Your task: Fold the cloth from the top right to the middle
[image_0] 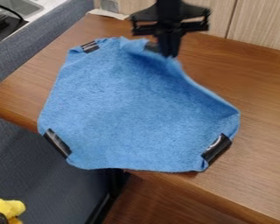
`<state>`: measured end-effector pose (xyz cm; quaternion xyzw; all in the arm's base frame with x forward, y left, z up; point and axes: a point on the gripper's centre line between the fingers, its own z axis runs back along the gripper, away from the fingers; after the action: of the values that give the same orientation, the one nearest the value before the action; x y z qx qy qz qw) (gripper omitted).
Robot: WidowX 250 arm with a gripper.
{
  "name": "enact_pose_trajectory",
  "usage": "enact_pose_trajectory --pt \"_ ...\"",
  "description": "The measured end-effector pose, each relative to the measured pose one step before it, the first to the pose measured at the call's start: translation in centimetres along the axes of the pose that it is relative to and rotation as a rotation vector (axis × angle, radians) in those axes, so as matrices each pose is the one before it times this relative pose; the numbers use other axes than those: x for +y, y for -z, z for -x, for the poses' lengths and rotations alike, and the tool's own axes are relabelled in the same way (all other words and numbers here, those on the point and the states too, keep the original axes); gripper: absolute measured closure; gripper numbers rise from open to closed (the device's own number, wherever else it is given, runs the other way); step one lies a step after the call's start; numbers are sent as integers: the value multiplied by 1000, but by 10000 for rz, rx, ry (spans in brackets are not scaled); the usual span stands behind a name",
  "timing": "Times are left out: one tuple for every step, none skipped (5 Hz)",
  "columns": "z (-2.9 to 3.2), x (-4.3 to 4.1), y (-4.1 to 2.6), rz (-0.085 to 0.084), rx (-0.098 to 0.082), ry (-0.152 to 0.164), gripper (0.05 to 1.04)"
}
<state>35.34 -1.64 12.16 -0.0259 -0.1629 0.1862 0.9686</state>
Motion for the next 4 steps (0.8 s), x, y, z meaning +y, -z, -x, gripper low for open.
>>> enact_pose_trajectory --pt "1580 1925 528 -397 143 194 1029" --pt "800 1106 1073 -320 78 173 1029" --pt "807 483 1736 -348 478 229 1014" --pt "33 492 39 -53 112 -564 874"
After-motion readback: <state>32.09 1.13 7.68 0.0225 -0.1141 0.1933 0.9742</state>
